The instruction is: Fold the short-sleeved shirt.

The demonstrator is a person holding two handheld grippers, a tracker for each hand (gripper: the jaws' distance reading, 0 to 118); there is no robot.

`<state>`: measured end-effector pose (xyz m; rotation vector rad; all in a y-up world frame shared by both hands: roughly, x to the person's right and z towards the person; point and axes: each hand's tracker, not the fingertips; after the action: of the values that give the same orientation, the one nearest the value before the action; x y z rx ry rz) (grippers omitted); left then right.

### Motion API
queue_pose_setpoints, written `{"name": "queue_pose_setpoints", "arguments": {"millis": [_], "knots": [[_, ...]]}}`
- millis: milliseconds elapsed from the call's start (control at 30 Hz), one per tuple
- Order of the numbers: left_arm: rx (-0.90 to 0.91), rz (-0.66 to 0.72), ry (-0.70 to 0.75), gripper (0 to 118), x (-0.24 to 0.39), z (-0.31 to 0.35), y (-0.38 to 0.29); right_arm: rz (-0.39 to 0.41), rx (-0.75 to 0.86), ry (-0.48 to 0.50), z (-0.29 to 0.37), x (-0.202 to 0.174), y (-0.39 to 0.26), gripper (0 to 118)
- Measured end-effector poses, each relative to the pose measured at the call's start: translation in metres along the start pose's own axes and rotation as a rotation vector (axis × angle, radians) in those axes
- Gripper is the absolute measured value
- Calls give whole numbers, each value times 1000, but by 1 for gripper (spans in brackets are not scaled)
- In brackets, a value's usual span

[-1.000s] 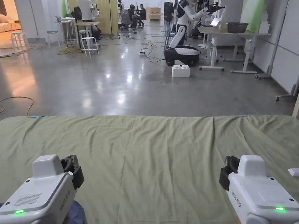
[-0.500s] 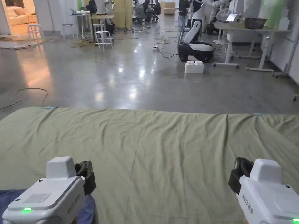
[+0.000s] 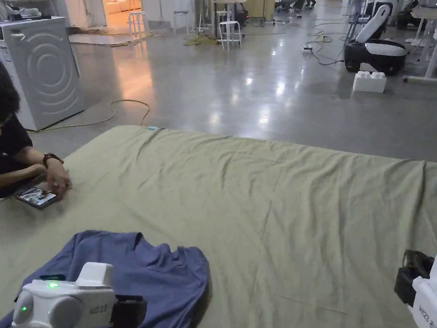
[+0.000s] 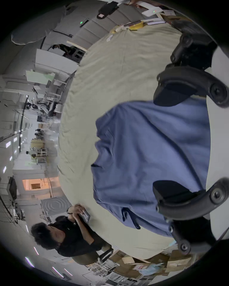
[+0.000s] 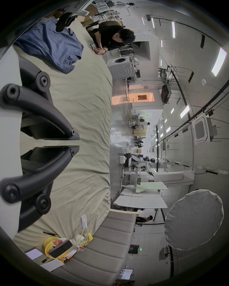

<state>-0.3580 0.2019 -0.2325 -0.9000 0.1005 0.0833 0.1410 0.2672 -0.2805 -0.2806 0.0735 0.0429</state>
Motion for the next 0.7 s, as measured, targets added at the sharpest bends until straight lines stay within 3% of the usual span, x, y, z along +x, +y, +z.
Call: {"name": "queue_pose_setpoints", "arguments": {"millis": [133, 267, 333, 367, 433, 500, 567, 633, 700], "knots": [[-71, 32, 25, 100, -14, -28, -5, 8, -22, 20, -5, -6, -8, 7], [-162, 26, 138, 99, -26, -68, -16, 14, -44, 26, -7, -9, -14, 7], [-199, 33, 156, 92, -30, -87, -26, 25, -61, 20, -9, -9, -17, 7], [-236, 40, 150, 78, -31, -94, -31, 25, -67, 21, -9, -8, -19, 7], [-249, 87, 79, 70, -28, -95, -39, 20, -81, 23, -10, -6, -21, 7], [-205, 67, 129, 49, -23, -87, -39, 19, -84, 20, -9, -4, -23, 7], [-166, 33, 115, 2, -17, -84, -38, 11, -88, 17, -9, -1, -27, 7], [-155, 31, 164, 2, -19, -88, -38, 10, -97, 17, -9, 0, -30, 7], [-160, 132, 138, 2, -27, -93, -39, 12, -106, 16, -8, 3, -33, 7]]}}
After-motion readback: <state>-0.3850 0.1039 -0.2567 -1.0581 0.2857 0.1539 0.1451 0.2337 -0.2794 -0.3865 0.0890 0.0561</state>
